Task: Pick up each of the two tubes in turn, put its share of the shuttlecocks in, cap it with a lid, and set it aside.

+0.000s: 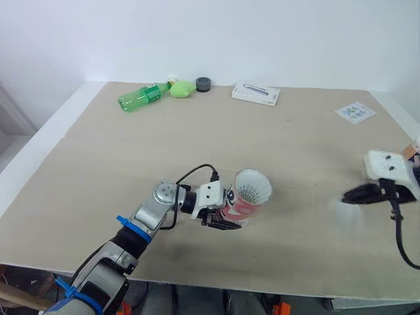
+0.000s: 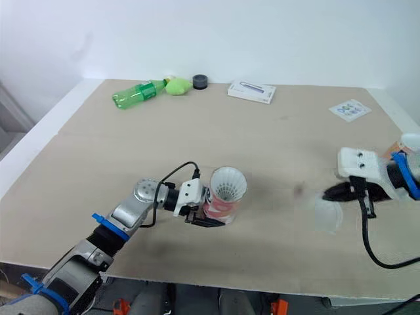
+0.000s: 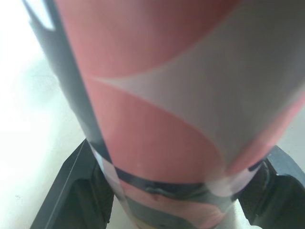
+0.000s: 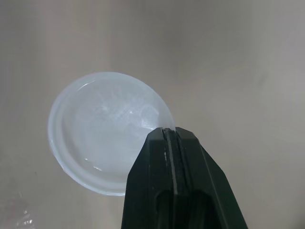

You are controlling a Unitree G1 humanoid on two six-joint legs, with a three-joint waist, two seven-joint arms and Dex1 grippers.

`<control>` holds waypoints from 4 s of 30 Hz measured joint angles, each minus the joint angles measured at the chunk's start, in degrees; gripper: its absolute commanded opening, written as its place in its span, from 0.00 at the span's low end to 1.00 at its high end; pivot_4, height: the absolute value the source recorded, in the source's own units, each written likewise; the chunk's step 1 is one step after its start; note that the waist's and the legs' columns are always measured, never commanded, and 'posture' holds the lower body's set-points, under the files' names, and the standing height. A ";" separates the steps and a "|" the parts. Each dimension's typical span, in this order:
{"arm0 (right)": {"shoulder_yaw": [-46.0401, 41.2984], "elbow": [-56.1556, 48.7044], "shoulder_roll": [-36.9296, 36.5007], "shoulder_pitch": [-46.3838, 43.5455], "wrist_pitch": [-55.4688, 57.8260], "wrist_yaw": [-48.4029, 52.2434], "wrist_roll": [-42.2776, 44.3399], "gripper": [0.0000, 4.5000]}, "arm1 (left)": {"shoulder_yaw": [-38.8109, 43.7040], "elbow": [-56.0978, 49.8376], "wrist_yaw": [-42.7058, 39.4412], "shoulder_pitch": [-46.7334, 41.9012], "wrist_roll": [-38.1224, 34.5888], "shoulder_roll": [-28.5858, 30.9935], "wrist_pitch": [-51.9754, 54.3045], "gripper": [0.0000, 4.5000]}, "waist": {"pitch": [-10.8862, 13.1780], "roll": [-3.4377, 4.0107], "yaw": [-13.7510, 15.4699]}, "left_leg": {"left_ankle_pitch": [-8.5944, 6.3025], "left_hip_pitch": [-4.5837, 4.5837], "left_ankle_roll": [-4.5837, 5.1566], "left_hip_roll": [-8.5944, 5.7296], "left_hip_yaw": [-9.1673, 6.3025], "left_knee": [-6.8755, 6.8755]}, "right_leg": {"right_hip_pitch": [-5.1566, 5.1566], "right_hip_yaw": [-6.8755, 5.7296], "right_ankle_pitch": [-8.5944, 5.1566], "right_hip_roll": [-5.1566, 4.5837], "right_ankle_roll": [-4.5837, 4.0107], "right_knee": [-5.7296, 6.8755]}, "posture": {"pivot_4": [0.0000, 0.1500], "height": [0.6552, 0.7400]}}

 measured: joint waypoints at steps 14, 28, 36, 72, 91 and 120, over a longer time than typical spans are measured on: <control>16.98 -10.91 7.00 -40.97 7.12 1.44 17.78 0.01 | 0.06 5.95 -2.20 -3.80 0.12 -0.85 -4.20 0.62 | 0.10 -0.37 0.13 | -0.21 -0.47 -0.05 0.16 0.21 -0.12 | -0.37 -0.10 0.07 -0.08 -0.08 -0.56 | 1.00 0.87; 44.65 4.34 19.26 -55.36 -8.96 1.53 10.20 0.01 | 0.38 5.78 -2.40 -4.52 -0.26 -0.95 -1.67 0.62 | 0.10 -0.36 0.14 | -0.20 -0.84 0.02 0.26 0.24 -0.07 | -0.52 -0.06 0.21 0.05 -0.26 -0.50 | 1.00 0.87; 49.12 6.66 19.69 -57.36 -14.42 1.51 9.28 0.01 | 0.86 2.42 -3.05 -3.46 -1.85 -0.63 5.03 0.62 | 0.10 -0.36 0.19 | -0.31 -0.98 0.11 0.29 0.17 -0.08 | -0.65 -0.08 0.25 0.13 -0.38 -0.42 | 1.00 0.87; 36.32 -1.24 23.65 -51.47 -14.74 1.69 -1.63 0.01 | 1.26 2.55 -3.01 -2.81 -1.90 -0.25 3.81 0.62 | 0.09 -0.33 0.22 | -0.33 -0.98 0.12 0.50 -0.09 -0.05 | -0.62 -0.13 0.29 0.54 -0.49 -0.32 | 1.00 0.87; 36.66 -1.26 22.88 -50.12 -16.45 1.69 -3.02 0.01 | 1.21 2.30 -2.95 -2.86 -1.88 -0.04 4.20 0.62 | 0.08 -0.32 0.18 | -0.33 -0.93 0.12 0.52 -0.11 -0.05 | -0.61 -0.13 0.27 0.57 -0.52 -0.24 | 1.00 0.87; 30.29 -5.46 28.47 -45.41 -8.66 1.29 -2.86 0.01 | 3.60 4.60 -3.06 0.42 -3.34 -1.02 -2.46 0.62 | 0.08 -0.32 0.26 | -0.32 -0.94 0.11 0.50 -0.17 0.01 | -0.88 -0.11 0.00 0.66 -0.60 0.44 | 1.00 0.87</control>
